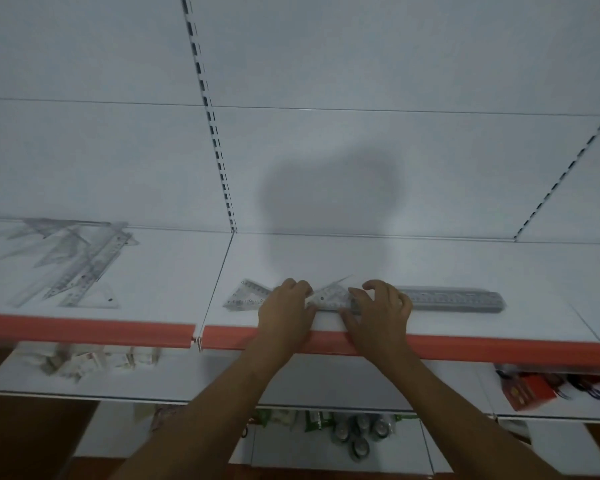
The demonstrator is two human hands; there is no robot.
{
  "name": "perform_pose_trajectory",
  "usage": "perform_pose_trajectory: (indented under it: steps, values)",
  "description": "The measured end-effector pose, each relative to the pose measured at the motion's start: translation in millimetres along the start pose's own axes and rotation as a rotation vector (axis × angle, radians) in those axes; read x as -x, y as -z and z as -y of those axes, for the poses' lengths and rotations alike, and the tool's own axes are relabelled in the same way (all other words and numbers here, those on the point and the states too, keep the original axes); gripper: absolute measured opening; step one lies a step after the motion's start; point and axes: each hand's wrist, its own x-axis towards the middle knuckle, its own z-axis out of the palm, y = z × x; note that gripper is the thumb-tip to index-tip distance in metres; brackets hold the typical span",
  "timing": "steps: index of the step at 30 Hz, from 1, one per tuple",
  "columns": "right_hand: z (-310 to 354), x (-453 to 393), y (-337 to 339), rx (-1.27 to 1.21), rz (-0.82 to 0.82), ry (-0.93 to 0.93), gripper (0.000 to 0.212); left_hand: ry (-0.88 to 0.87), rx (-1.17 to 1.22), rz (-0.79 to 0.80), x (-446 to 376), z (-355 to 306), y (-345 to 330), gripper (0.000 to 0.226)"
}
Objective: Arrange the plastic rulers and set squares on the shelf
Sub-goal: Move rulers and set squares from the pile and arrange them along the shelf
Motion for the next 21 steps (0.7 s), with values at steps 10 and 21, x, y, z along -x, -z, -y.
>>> perform_pose_trajectory:
  steps: [10,21]
  values:
    - [1,3,0,-0.01,0.002,0.027,0.051,0.118,0.232,-0.174,10,4,13,0.016]
    - [18,-14,48,-0.356,-0.116,0.03,0.039,0.12,0.61,-0.106,6,-16,25,0.021]
